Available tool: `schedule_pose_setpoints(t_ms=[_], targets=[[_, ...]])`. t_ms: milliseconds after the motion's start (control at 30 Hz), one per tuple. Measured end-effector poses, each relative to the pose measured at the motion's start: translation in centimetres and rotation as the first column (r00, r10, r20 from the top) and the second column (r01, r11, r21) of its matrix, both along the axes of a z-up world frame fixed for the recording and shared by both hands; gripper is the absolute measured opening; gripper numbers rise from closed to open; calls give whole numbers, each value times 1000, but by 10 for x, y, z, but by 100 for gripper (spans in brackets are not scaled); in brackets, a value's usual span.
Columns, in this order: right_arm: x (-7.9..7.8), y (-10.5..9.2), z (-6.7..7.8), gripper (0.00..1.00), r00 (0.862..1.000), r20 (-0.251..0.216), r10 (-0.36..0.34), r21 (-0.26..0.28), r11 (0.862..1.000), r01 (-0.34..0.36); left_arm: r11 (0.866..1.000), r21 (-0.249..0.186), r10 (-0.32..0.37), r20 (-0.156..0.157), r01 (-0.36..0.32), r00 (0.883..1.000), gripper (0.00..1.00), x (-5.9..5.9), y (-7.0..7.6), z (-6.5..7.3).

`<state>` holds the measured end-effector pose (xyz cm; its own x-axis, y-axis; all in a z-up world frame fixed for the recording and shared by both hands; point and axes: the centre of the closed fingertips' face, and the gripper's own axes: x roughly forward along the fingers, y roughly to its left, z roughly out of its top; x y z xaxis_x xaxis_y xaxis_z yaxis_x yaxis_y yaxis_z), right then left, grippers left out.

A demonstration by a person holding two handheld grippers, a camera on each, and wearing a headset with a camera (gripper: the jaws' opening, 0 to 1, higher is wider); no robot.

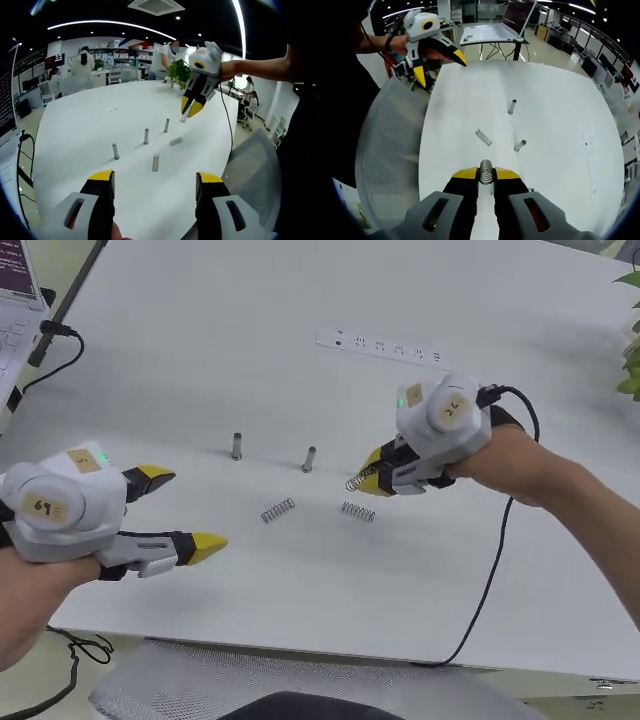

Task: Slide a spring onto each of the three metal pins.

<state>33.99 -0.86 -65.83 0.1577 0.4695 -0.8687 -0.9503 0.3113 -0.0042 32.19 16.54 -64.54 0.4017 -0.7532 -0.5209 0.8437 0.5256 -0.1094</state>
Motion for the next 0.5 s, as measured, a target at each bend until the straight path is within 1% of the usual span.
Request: schedule_pose_setpoints(t_ms=[167, 367, 500], targets=[[10, 8, -1, 9, 1000, -5, 6, 4, 1000, -6, 1000, 3, 0, -1, 0, 1000, 63, -1, 1, 0], [18, 17, -5, 9, 1000, -8, 17, 3, 1000, -17, 1000, 4, 9, -1, -9, 1000, 63, -2, 3, 1], [28, 27, -6, 9, 1000, -5, 22, 10, 1000, -22, 1000, 8, 11, -2, -11, 1000, 63, -2, 4, 1]])
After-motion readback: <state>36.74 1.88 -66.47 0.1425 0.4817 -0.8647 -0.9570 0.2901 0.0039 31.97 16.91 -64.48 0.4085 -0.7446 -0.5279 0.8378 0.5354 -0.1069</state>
